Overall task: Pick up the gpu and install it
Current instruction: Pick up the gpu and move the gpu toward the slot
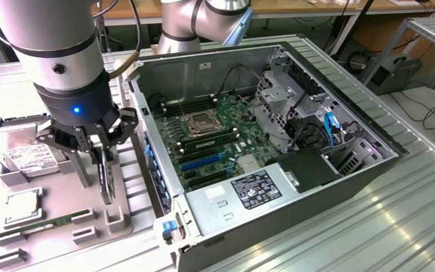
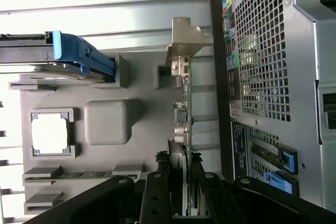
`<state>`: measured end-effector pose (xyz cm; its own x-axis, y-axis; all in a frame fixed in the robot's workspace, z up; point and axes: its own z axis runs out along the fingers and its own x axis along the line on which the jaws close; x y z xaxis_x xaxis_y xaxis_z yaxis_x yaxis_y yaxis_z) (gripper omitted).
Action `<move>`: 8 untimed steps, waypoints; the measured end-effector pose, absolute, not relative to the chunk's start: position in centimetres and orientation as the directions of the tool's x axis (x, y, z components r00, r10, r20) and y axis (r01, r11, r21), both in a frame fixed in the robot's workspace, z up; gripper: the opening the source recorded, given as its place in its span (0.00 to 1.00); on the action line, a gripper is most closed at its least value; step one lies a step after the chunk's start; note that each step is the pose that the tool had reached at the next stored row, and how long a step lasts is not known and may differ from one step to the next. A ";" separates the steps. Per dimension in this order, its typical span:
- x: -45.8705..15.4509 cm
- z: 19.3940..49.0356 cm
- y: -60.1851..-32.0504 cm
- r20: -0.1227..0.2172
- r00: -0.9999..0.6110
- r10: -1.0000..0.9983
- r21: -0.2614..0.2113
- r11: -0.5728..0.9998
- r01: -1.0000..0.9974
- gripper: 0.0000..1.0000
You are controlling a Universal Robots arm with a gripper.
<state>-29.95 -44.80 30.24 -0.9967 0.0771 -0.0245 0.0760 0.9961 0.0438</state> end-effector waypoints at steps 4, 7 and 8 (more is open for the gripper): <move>-29.9 30.6 -44.8 -0.025 -0.997 0.077 0.044 0.996 0.076 0.26; -29.9 30.7 -44.8 -0.025 -0.997 0.077 0.044 0.996 0.076 0.26; -29.9 30.7 -44.8 -0.024 -0.997 0.077 0.044 0.996 0.076 0.26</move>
